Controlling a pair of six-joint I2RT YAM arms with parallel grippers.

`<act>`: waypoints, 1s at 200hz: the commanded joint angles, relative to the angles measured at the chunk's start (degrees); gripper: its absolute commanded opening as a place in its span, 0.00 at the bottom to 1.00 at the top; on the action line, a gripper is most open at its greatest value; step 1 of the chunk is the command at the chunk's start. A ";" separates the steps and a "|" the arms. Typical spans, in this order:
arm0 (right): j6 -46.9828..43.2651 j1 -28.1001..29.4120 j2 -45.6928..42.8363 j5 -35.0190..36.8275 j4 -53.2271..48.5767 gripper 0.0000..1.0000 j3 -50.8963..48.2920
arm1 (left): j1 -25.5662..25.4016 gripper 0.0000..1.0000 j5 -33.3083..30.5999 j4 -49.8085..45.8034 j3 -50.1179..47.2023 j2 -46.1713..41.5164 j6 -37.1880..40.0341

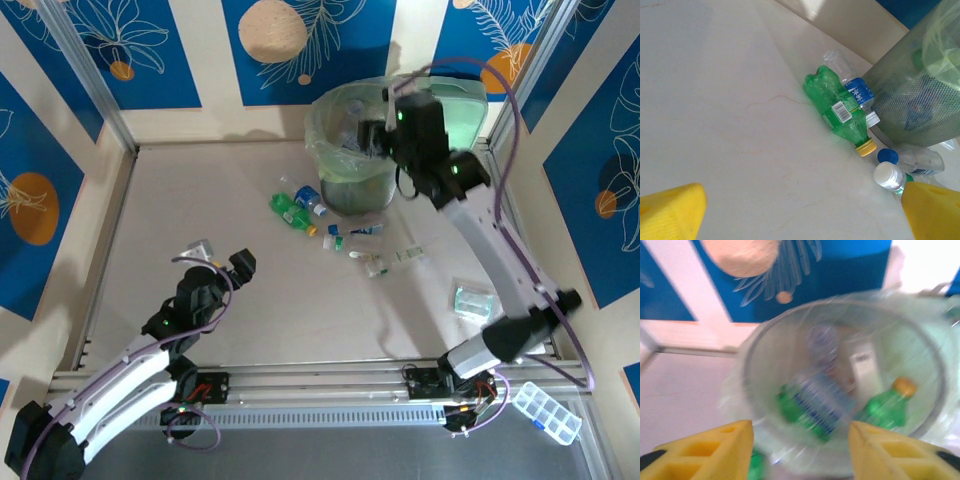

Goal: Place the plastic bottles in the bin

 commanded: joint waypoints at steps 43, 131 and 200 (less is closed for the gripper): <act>21.63 7.18 -23.39 -2.28 22.04 0.41 -45.16 | 0.15 0.99 7.00 -5.48 8.49 10.68 -15.26; 23.49 12.98 -31.22 3.04 42.53 0.43 -68.95 | 1.67 1.00 13.48 -7.35 35.01 47.22 -16.70; 21.94 13.15 -39.07 9.53 43.70 0.43 -72.83 | 4.78 0.96 17.64 -5.79 49.45 66.97 -18.93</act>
